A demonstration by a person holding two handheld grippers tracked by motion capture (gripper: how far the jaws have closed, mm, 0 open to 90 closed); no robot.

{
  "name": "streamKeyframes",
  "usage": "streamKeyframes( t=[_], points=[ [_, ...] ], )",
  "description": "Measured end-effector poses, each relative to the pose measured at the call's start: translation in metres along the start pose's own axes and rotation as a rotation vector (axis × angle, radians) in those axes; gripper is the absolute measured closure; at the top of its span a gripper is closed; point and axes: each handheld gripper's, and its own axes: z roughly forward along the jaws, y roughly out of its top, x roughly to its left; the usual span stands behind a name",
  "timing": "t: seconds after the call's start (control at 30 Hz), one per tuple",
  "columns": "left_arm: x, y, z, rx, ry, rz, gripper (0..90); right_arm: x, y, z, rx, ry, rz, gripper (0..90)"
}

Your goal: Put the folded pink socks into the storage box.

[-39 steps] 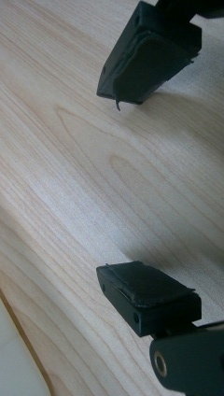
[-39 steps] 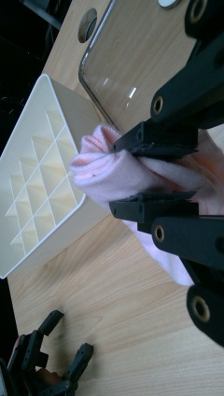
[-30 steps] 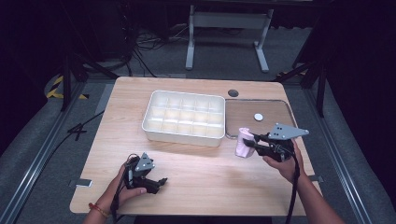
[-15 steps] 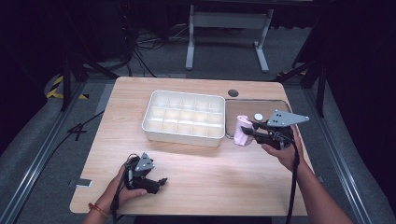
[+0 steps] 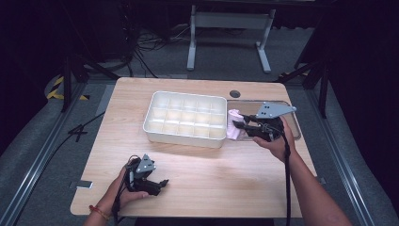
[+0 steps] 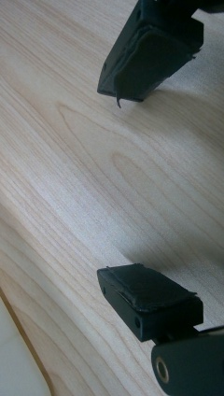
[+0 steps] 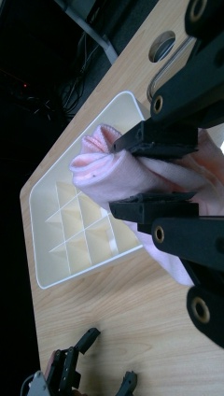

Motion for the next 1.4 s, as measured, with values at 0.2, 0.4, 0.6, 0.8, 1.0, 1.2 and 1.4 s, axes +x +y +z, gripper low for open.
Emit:
streamKeyframes(
  t=[0.2, 0.4, 0.6, 0.8, 1.0, 1.2, 1.4],
  points=[
    [0.000, 0.000, 0.000, 0.000, 0.000, 0.000, 11.4, -0.003, 0.003, 0.016, 0.024, 0.015, -0.006, 72.0],
    [0.000, 0.000, 0.000, 0.000, 0.000, 0.000, 11.4, -0.007, 0.005, 0.033, 0.035, 0.004, 0.006, 72.0],
    [0.000, 0.000, 0.000, 0.002, 0.003, -0.003, 11.0, -0.003, 0.009, 0.050, 0.063, -0.012, -0.014, 72.0],
    [0.000, 0.000, 0.000, 0.000, 0.002, -0.003, 11.0, -0.001, 0.008, 0.071, 0.111, -0.029, -0.028, 72.0],
    [0.000, 0.000, 0.000, 0.000, 0.003, -0.004, 10.9, 0.001, 0.001, 0.090, 0.157, -0.056, -0.039, 71.8],
    [0.000, 0.000, -0.001, 0.002, 0.008, 0.003, 10.9, 0.004, -0.007, 0.101, 0.202, -0.078, -0.064, 71.7],
    [0.000, -0.001, -0.001, 0.001, 0.005, -0.004, 11.0, 0.006, -0.009, 0.105, 0.236, -0.058, -0.084, 71.4]
  ],
)
